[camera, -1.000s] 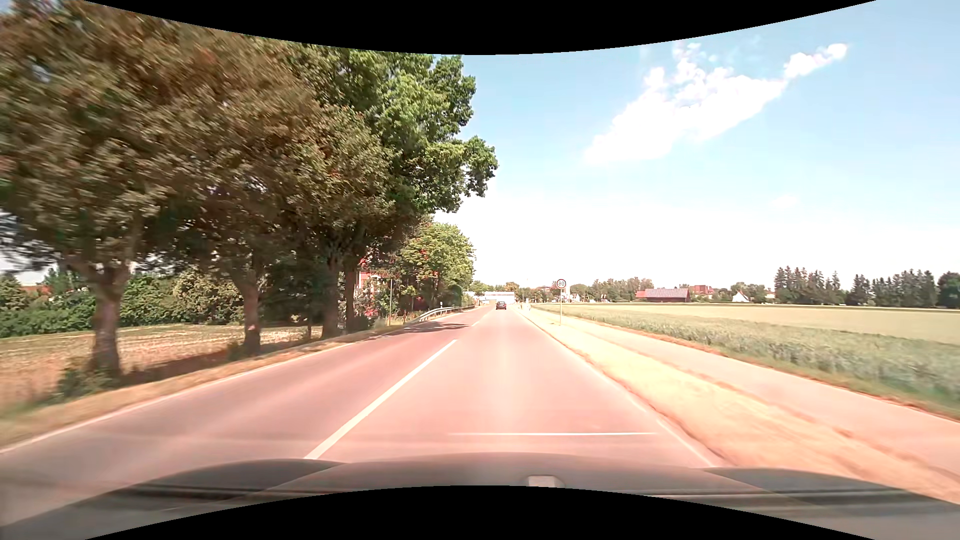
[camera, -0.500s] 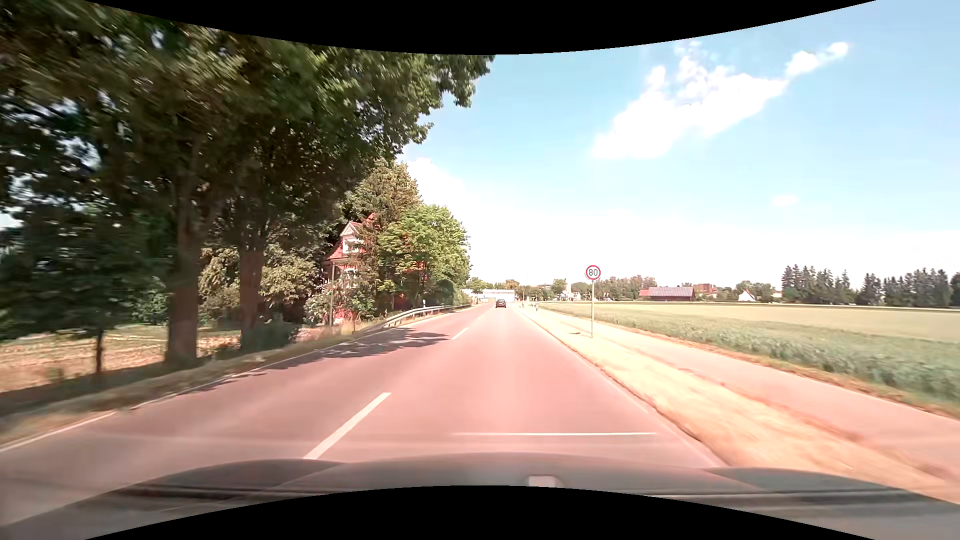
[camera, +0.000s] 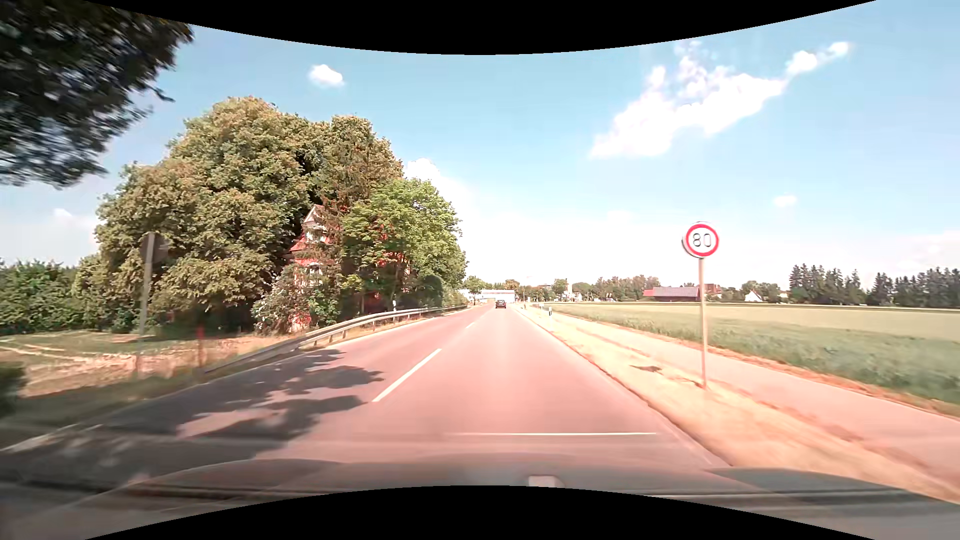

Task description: Follow the waypoints while adhering to traffic rules and regulations

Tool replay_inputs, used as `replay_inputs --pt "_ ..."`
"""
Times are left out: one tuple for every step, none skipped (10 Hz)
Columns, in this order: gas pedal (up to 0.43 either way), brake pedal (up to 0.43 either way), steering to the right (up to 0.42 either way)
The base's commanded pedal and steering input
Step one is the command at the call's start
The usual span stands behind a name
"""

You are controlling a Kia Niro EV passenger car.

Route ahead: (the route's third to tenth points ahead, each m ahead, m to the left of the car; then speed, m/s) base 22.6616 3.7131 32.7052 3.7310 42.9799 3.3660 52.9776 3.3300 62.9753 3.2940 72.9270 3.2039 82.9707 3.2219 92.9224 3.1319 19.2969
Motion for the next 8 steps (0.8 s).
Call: replay_inputs --pt "0.189 0.0 -0.001" --pt "0.177 0.0 -0.001" --pt "0.169 0.0 -0.001" --pt "0.157 0.0 -0.001" --pt "0.157 0.0 -0.001" --pt "0.157 0.0 -0.001" --pt "0.157 0.0 -0.001" --pt "0.157 0.0 -0.001"
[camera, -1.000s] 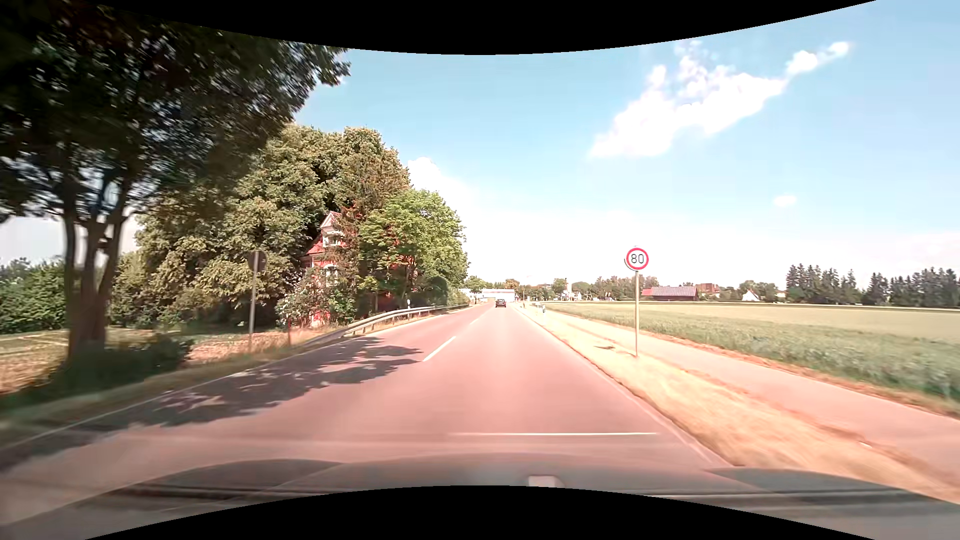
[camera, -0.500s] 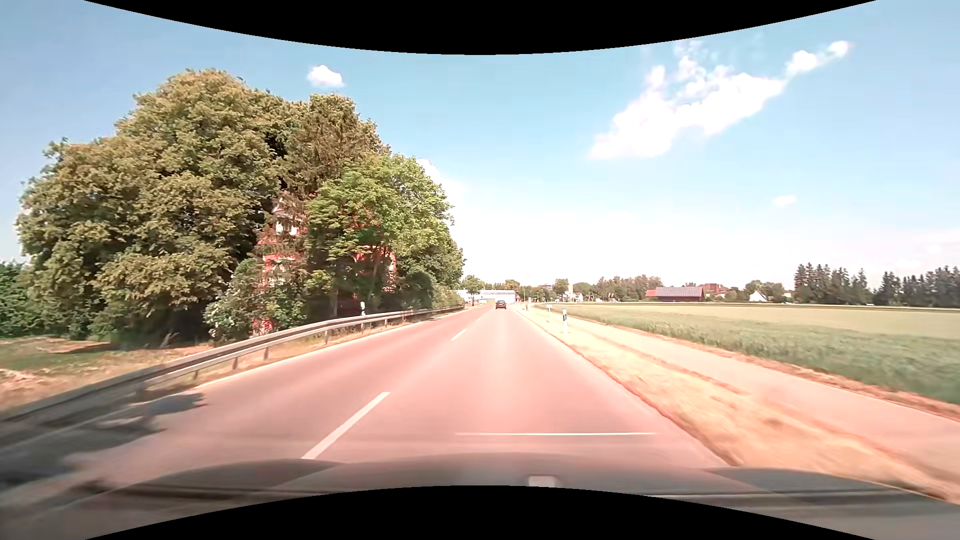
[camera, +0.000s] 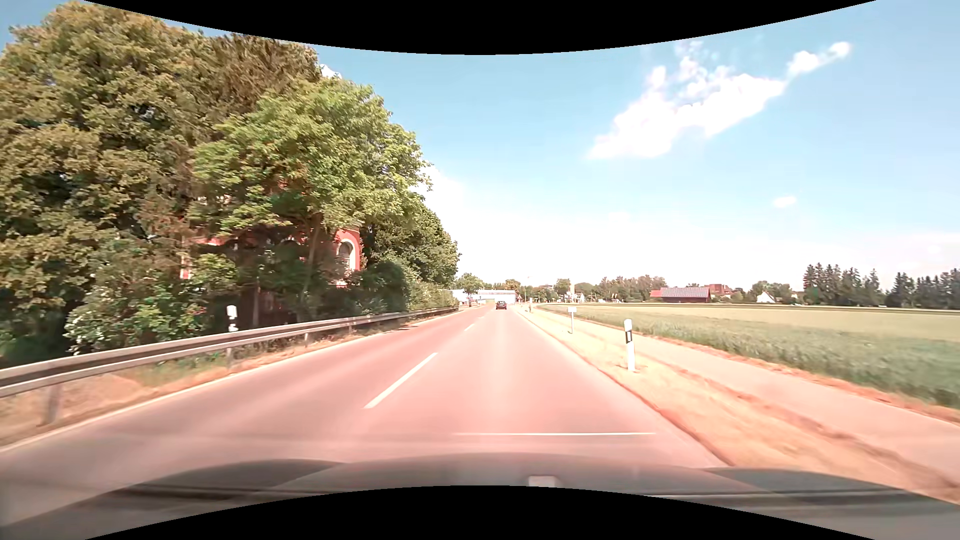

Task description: Follow the waypoints while adhering to traffic rules and regulations

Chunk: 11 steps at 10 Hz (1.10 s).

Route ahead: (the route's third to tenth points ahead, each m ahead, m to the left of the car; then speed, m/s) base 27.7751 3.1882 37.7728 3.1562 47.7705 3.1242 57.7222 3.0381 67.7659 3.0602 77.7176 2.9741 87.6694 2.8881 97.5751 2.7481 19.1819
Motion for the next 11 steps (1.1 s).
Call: replay_inputs --pt "0.157 0.0 -0.001" --pt "0.157 0.0 -0.001" --pt "0.157 0.0 -0.001" --pt "0.157 0.0 -0.001" --pt "0.157 0.0 -0.001" --pt "0.157 0.0 -0.001" --pt "0.15 0.0 -0.001" --pt "0.15 0.0 -0.001" --pt "0.15 0.0 -0.001" --pt "0.15 0.0 -0.001" --pt "0.15 0.0 -0.001"
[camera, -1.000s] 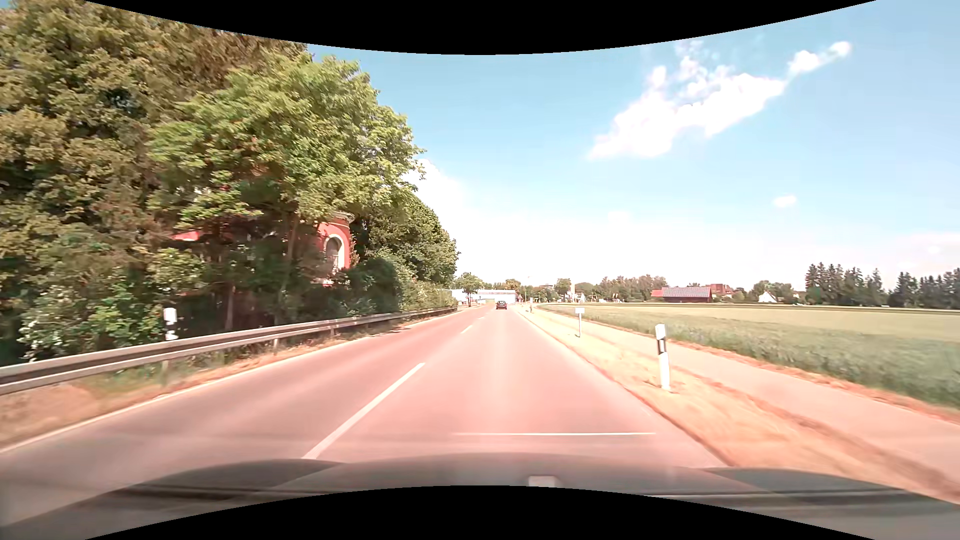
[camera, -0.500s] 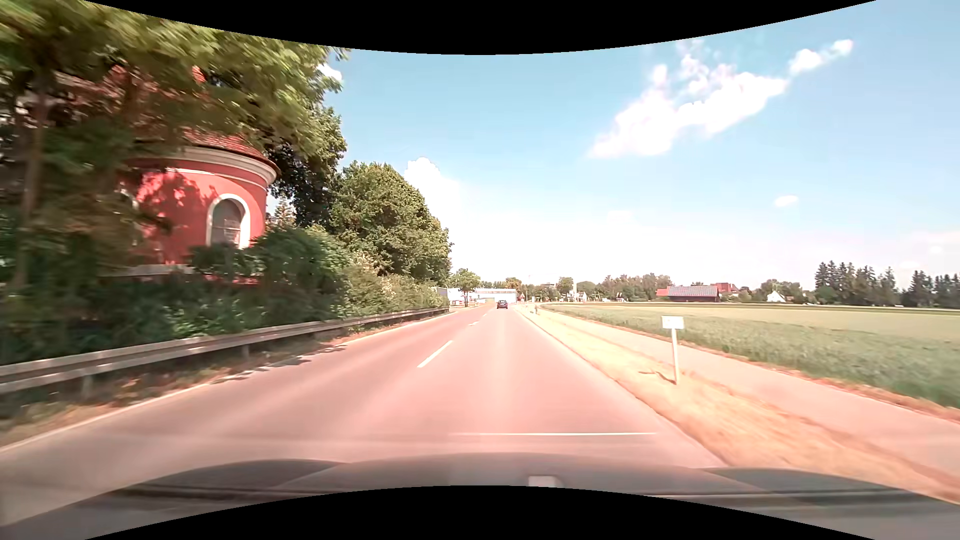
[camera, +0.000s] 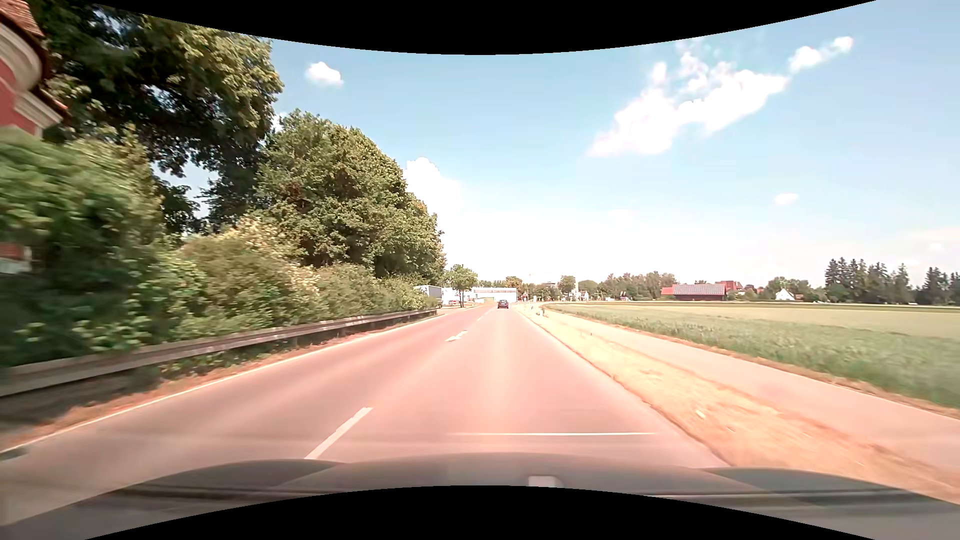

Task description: Follow the waypoints while adhering to traffic rules and regulations

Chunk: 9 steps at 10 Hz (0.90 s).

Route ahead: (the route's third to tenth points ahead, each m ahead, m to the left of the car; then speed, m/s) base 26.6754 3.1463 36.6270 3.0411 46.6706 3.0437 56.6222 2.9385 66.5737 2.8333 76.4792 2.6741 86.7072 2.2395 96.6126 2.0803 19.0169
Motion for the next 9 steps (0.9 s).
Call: replay_inputs --pt "0.15 0.0 -0.001" --pt "0.15 0.0 -0.001" --pt "0.138 0.0 -0.001" --pt "0.138 0.0 -0.001" --pt "0.138 0.0 -0.001" --pt "0.13 0.0 -0.001" --pt "0.118 0.0 -0.002" --pt "0.118 0.0 -0.002" --pt "0.118 0.0 -0.002"
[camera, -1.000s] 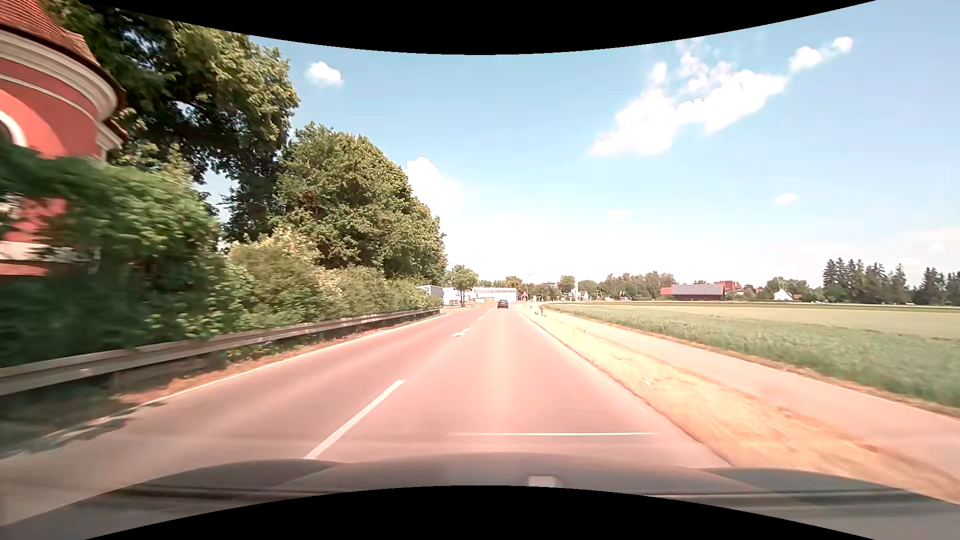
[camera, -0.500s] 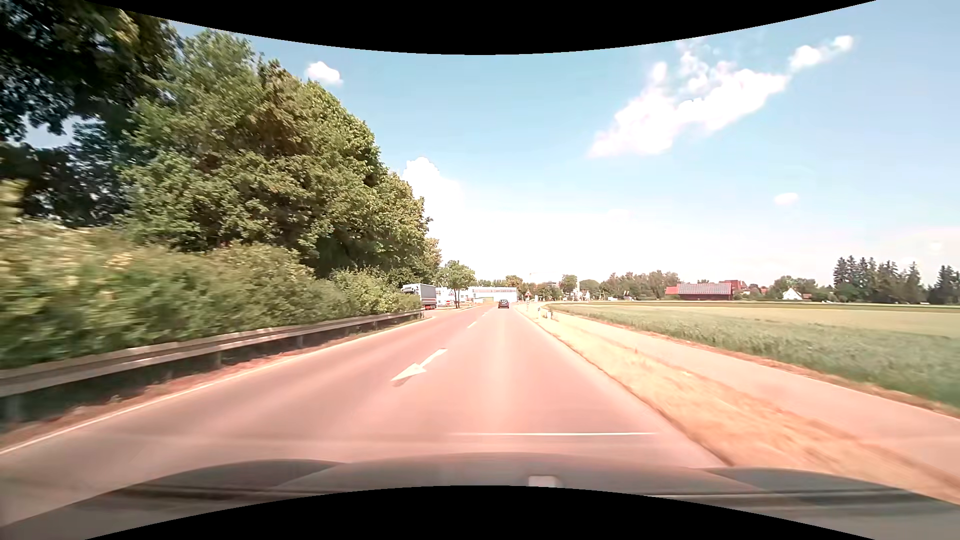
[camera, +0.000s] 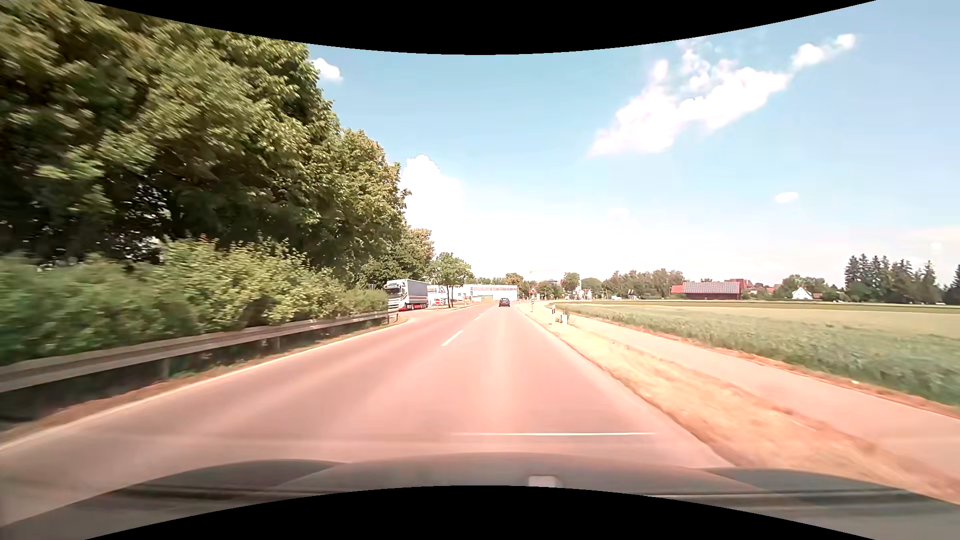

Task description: Follow the waypoints while adhering to traffic rules and regulations

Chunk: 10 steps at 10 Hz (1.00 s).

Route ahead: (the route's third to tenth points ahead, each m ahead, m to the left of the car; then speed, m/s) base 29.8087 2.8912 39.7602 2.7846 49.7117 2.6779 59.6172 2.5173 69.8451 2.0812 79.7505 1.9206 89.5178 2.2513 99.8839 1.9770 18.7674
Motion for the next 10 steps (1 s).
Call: replay_inputs --pt "0.118 0.0 -0.002" --pt "0.118 0.0 -0.002" --pt "0.118 0.0 -0.001" --pt "0.13 0.0 -0.002" --pt "0.13 0.0 -0.002" --pt "0.13 0.0 -0.002" --pt "0.13 0.0 -0.001" --pt "0.13 0.0 -0.002" --pt "0.13 0.0 -0.002" --pt "0.13 0.0 -0.002"
